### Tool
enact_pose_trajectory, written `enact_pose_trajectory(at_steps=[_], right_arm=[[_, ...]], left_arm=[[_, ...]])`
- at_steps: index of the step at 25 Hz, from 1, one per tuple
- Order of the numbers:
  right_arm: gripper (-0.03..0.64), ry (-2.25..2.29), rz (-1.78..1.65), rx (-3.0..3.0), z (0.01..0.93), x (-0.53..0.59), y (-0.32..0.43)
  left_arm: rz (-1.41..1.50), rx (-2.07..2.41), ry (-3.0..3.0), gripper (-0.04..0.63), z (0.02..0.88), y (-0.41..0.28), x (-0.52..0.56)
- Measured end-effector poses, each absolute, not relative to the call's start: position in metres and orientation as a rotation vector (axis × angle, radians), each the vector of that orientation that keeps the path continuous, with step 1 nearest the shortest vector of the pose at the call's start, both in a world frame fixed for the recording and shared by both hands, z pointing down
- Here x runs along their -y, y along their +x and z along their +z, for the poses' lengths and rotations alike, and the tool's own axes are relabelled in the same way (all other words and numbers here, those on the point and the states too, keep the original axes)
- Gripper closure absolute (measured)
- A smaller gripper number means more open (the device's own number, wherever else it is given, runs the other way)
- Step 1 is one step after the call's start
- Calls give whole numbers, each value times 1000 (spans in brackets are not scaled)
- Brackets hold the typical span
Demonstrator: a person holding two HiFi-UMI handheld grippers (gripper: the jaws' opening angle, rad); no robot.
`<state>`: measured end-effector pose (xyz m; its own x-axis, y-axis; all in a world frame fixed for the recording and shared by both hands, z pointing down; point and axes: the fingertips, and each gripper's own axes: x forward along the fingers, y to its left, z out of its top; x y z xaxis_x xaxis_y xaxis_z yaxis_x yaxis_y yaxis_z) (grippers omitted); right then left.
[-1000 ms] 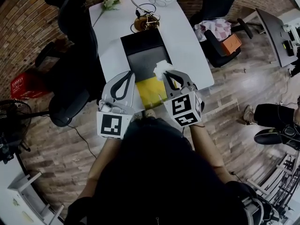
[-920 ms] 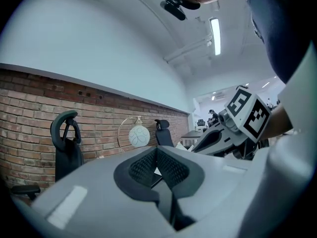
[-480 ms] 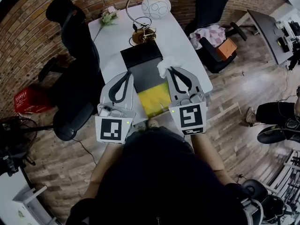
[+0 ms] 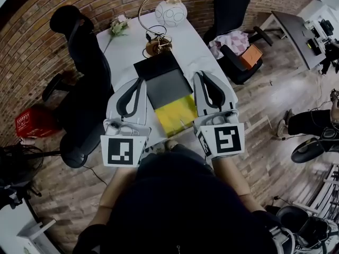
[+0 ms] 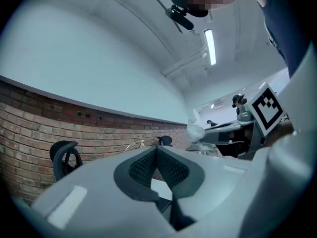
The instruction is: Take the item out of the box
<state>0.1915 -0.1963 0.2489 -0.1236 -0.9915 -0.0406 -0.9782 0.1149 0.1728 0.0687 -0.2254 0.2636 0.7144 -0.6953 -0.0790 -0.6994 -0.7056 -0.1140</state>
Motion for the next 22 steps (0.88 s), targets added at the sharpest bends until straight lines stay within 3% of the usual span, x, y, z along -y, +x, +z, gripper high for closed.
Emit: enact_pose_trajectory(at_steps=[22], right_arm=[[596,2166,-260,2191,252,165,176]], left_arm=[[100,-1077,-2781,586,262,44,208]])
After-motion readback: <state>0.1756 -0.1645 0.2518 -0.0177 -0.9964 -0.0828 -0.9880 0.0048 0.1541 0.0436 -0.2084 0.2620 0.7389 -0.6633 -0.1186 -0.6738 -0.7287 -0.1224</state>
